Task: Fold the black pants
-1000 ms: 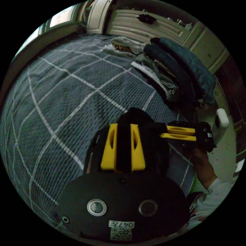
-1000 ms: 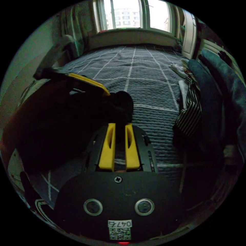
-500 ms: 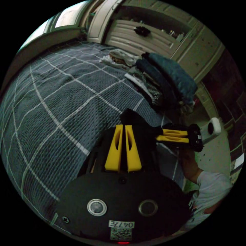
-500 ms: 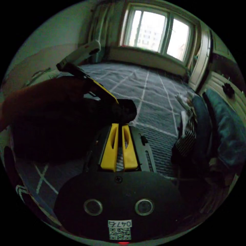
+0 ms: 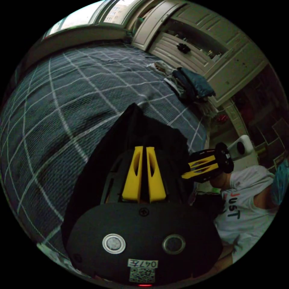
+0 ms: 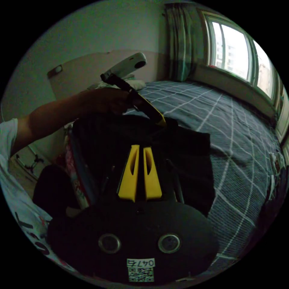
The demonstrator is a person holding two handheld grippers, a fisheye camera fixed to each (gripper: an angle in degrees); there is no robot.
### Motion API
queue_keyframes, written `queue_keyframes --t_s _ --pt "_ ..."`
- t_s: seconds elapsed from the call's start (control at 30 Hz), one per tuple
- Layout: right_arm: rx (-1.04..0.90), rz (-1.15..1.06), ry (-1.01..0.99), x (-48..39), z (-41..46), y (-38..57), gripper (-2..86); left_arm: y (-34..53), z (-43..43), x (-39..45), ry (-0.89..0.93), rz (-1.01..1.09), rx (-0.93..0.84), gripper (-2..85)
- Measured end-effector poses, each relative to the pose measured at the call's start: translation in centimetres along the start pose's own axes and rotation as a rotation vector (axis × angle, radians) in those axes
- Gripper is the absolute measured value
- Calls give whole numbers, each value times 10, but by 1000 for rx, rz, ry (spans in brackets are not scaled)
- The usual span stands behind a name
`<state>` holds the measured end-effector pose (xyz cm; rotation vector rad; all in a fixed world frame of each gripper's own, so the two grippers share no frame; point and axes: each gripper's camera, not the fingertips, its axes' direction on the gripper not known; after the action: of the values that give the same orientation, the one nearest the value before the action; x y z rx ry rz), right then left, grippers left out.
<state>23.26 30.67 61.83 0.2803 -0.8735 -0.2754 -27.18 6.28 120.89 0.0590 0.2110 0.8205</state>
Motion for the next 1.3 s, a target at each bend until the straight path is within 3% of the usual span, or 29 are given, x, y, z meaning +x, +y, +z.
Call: queue_keyframes --t_s 0.2,0.27,0.37,0.5,0.6,0.77,0.8,0.83,0.9,1.0,1.17,1.23,1.3 --pt "-66 -36 -64 -93 78 -23 44 114 -54 -32 -115 -121 -33 25" --pt "-132 -87 -113 -118 98 -26 97 154 -81 -47 -195 -209 -21 99" --pt "-163 -106 -200 -150 103 -22 147 211 -144 -63 -243 -321 118 135" --pt "17 -142 -249 -189 71 -10 88 294 -223 -61 -266 -411 231 132" --pt "118 -133 -86 -204 75 -26 49 371 -261 -43 -351 -478 202 125" --pt "92 -120 -181 -215 115 -83 18 499 -294 -9 -353 -566 318 125" --pt "53 -99 -105 -216 129 -94 9 510 -296 -7 -343 -571 328 124" --pt "-60 -101 34 -218 152 -102 1 530 -298 -3 -324 -579 346 122" --pt "-248 -128 122 -227 189 -108 -2 557 -301 2 -308 -597 368 118" --pt "-356 -242 60 -271 232 -123 -4 591 -306 4 -311 -618 390 112" --pt "-250 -361 -194 -347 251 -187 -4 636 -321 -2 -327 -660 346 112" --pt "-124 -276 -167 -354 227 -194 -4 654 -332 1 -346 -661 374 116" --pt "-161 -273 -21 -363 217 -180 -4 674 -341 2 -341 -673 417 120"
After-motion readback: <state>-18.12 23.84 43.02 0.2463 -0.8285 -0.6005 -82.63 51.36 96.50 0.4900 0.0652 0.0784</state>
